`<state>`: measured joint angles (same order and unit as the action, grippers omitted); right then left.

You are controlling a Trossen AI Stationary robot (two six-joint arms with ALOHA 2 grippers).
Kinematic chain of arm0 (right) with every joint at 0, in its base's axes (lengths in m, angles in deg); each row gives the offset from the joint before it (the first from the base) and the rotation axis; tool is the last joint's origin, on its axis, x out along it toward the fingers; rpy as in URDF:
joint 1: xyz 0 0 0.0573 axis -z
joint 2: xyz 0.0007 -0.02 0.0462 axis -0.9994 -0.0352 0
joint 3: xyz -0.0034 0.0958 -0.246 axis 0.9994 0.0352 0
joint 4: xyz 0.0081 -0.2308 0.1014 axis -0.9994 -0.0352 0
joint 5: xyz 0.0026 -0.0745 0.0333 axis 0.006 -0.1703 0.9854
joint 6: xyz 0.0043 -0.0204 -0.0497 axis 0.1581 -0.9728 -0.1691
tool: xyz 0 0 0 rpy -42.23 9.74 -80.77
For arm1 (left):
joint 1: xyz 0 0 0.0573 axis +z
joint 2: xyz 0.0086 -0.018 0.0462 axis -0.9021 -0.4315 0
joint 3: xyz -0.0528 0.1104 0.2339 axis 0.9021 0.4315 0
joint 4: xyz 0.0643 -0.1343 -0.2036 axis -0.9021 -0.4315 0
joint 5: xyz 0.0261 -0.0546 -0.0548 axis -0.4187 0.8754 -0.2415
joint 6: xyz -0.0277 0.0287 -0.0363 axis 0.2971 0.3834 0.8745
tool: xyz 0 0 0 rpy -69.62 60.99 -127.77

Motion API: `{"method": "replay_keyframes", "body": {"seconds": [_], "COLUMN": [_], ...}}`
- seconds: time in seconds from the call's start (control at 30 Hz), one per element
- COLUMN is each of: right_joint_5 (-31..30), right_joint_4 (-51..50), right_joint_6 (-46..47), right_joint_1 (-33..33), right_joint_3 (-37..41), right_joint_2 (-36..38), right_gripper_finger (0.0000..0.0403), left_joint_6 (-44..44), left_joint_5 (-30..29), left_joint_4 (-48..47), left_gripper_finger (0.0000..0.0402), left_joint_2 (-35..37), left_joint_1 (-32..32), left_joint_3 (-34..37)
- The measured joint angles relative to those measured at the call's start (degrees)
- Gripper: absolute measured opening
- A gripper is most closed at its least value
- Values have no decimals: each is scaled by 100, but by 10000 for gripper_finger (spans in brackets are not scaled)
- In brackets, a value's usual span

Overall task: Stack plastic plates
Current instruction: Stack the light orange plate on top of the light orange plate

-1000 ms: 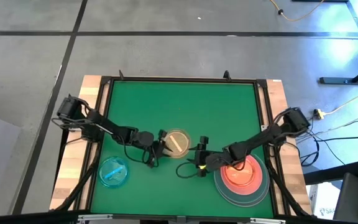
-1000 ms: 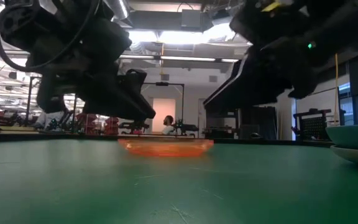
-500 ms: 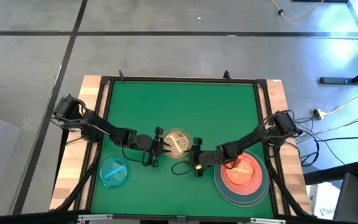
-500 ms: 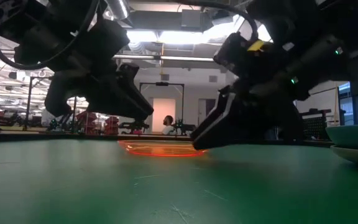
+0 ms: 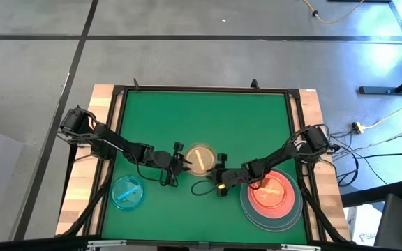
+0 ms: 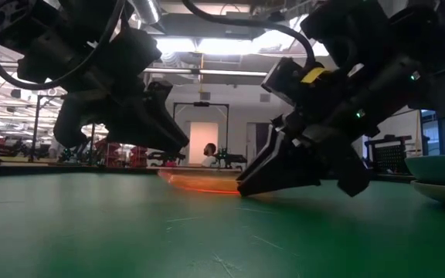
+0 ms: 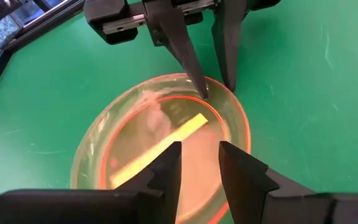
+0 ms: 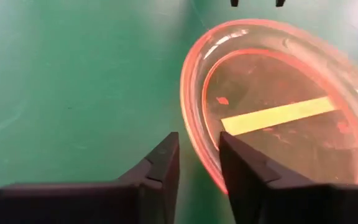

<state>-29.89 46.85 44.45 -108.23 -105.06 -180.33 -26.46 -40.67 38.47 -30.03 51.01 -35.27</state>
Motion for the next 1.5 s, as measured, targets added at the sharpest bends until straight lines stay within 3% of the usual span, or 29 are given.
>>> {"method": "replay_keyframes", "body": {"seconds": [0.33,0.63,0.83,1.07,1.23,1.5], "right_joint_5": [-24,-184,-786,-997,-603,429], "right_joint_4": [-102,-1176,-1939,-2894,-4029,-6107], "right_joint_6": [-300,-323,-288,1,505,2785], "right_joint_1": [1,-172,-409,-669,-717,-962], "right_joint_3": [-83,-725,-914,-922,-922,-922], "right_joint_2": [-2,91,526,1439,2446,4012], "right_gripper_finger": [7,6,4,2,1,2], "left_joint_6": [-2,-13,-15,-15,12,28], "left_joint_5": [-39,-61,-334,-1011,-1056,-1054], "left_joint_4": [-32,-94,-108,-645,-1179,-1357], "left_gripper_finger": [101,101,101,101,101,101], "left_joint_2": [0,-2,87,699,1066,1121], "left_joint_1": [2,2,-21,-220,-317,-321], "left_joint_3": [0,0,-1,-4,-5,-2]}}
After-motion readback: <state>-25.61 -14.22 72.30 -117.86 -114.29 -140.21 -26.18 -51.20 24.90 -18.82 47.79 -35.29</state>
